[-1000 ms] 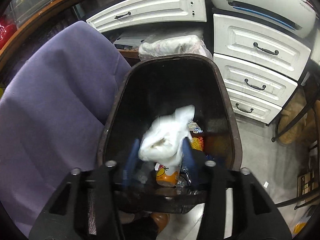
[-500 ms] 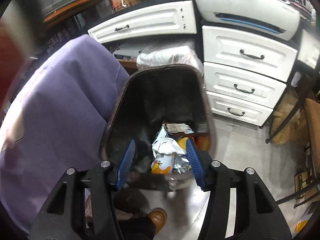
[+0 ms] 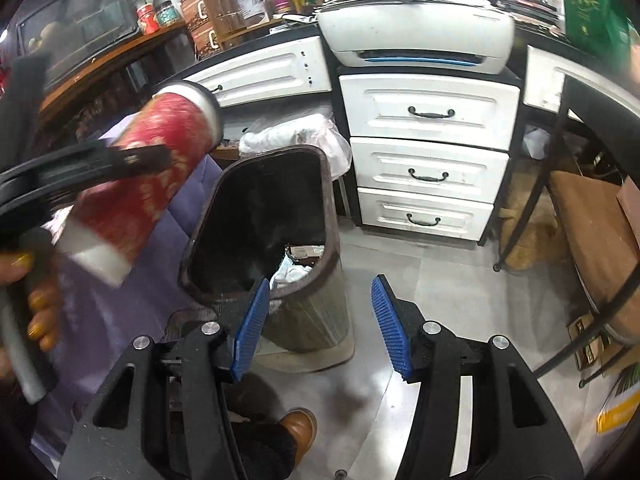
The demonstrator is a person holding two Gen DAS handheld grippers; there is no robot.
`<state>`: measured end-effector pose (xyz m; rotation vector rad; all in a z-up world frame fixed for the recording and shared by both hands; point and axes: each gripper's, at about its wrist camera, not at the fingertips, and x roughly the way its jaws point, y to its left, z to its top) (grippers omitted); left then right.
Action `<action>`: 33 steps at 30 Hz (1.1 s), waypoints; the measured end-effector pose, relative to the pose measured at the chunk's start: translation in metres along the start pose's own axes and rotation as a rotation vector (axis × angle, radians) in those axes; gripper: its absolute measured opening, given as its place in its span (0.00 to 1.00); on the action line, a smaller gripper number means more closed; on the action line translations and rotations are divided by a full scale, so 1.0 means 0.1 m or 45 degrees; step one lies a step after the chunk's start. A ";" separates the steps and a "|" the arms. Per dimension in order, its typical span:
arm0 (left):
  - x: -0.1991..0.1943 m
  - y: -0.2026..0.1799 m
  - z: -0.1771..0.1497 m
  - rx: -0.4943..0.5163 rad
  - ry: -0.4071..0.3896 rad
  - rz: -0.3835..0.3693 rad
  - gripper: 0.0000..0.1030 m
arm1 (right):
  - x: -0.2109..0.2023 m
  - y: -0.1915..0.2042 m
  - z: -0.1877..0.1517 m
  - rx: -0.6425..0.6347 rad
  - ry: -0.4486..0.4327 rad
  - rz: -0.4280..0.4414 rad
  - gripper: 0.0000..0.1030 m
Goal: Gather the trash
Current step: 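Lower the left tool into the bin and open it to drop the cup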
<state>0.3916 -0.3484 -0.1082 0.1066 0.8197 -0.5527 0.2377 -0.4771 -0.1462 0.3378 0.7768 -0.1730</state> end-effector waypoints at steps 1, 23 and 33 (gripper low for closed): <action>0.03 -0.03 0.02 0.016 -0.002 0.011 0.72 | -0.03 -0.01 -0.03 -0.001 -0.001 -0.003 0.52; 1.21 -0.13 0.04 0.087 0.292 0.169 0.73 | -0.16 -0.09 -0.28 0.064 -0.005 0.037 0.52; 0.84 -0.26 0.07 0.128 0.209 0.136 0.87 | -0.23 0.00 -0.32 0.039 0.002 0.044 0.52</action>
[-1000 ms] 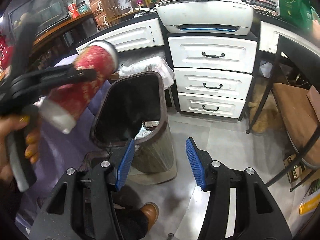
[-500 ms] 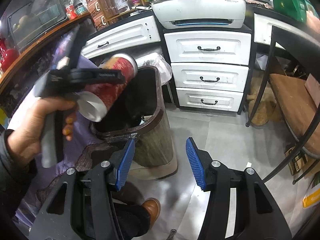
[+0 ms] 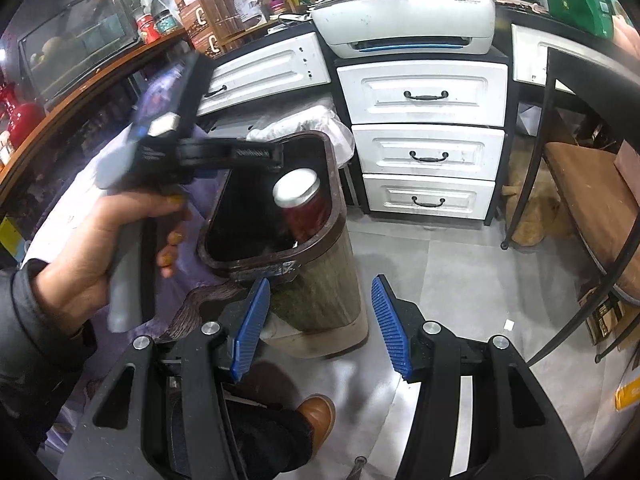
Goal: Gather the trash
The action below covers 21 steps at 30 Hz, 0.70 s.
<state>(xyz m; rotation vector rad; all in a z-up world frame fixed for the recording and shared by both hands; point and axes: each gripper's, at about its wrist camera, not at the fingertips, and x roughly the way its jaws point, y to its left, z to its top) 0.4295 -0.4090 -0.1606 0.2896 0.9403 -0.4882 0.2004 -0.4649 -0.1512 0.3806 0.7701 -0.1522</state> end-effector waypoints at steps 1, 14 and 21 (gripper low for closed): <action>-0.12 -0.01 -0.03 0.004 -0.033 -0.008 0.88 | -0.03 0.01 0.00 -0.009 -0.001 -0.003 0.52; -2.49 0.50 -1.31 -0.046 -0.573 0.060 0.95 | -1.19 0.73 -0.19 -0.110 -0.205 -0.069 0.77; -3.37 0.95 -2.21 -0.134 -0.653 0.150 0.95 | -1.95 1.56 -0.60 -0.306 -0.451 -0.068 0.95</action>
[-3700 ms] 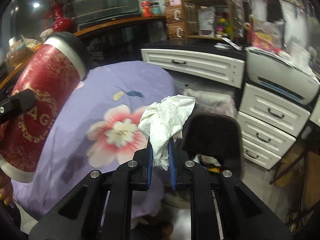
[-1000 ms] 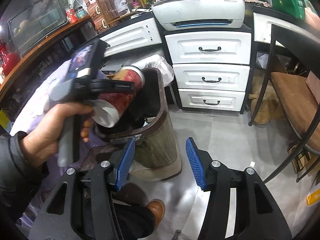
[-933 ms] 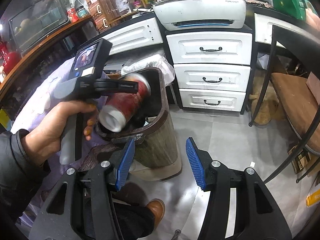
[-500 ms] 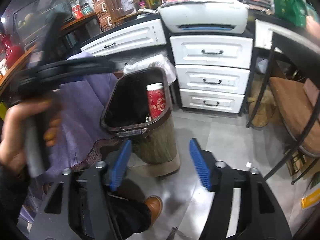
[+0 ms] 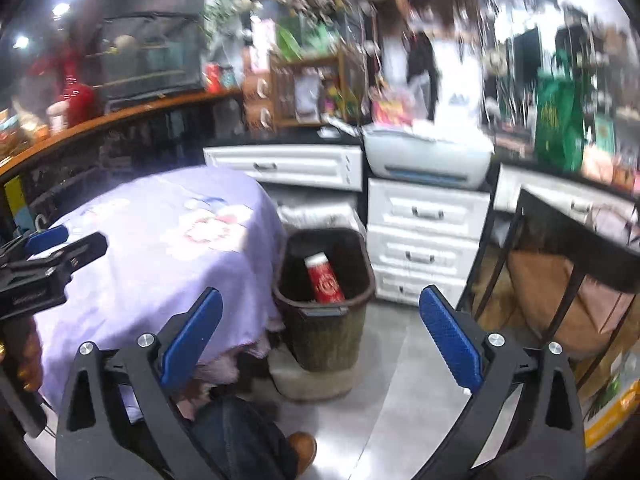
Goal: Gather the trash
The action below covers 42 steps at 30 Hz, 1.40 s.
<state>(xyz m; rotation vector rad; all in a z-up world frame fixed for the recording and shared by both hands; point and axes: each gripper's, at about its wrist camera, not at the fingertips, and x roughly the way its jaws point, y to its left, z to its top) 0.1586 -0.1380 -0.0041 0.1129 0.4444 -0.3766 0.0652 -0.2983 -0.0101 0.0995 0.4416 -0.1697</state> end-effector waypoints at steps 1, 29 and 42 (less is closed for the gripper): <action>-0.19 0.08 -0.06 0.001 -0.036 0.018 0.95 | -0.07 0.07 0.00 -0.007 -0.009 0.017 0.95; -1.78 0.25 -0.77 -0.123 -0.243 0.298 0.95 | -1.63 0.71 -0.61 -0.274 -0.401 0.122 0.95; -1.78 0.34 -0.83 -0.167 -0.265 0.330 0.95 | -1.62 0.66 -0.58 -0.259 -0.407 0.155 0.95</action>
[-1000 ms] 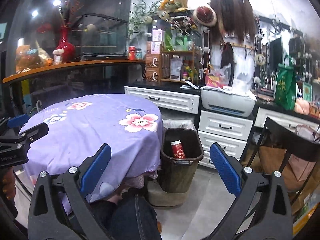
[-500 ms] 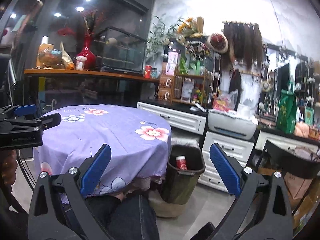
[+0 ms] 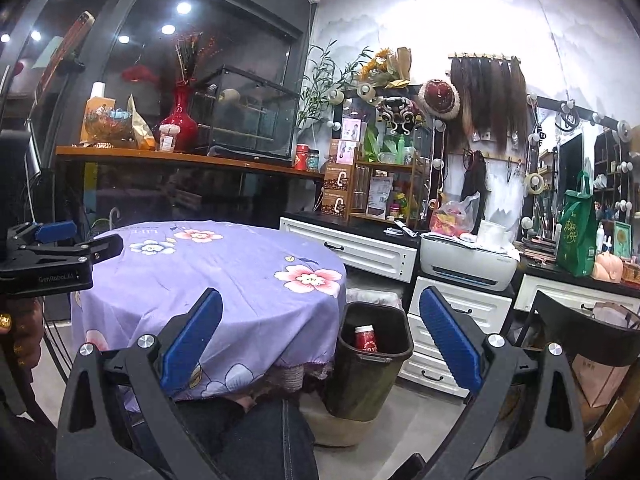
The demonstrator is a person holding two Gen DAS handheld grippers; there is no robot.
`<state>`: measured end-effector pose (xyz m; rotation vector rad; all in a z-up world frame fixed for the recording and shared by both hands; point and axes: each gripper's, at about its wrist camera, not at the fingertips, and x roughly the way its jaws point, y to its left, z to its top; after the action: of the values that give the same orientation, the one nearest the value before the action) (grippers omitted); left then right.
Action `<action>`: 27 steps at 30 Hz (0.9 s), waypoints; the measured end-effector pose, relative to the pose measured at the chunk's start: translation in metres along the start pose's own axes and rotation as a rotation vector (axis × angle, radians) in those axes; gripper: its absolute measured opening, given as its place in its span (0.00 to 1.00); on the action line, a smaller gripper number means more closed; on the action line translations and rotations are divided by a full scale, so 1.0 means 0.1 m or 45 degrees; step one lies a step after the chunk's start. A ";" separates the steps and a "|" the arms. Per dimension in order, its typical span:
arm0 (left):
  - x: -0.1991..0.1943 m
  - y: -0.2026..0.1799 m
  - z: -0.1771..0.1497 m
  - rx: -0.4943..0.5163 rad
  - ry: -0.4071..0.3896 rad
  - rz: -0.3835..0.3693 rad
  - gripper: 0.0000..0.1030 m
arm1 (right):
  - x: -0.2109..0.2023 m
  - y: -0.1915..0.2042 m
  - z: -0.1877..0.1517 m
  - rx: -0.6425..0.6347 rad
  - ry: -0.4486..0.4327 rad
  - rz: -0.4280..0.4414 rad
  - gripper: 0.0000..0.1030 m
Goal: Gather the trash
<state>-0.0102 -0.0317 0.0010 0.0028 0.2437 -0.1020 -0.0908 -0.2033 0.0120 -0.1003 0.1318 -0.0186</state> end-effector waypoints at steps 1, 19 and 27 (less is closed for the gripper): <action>0.00 0.00 0.00 0.001 -0.001 -0.001 0.95 | 0.00 -0.01 0.00 0.004 0.000 -0.001 0.95; -0.01 0.02 0.02 -0.011 0.010 -0.004 0.95 | 0.03 0.00 -0.01 0.026 0.013 0.010 0.95; -0.01 -0.01 0.02 -0.002 0.012 -0.010 0.95 | 0.04 0.03 -0.01 0.028 0.017 0.016 0.95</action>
<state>-0.0105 -0.0322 0.0031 0.0008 0.2530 -0.1094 -0.0867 -0.2010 0.0098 -0.0773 0.1455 -0.0082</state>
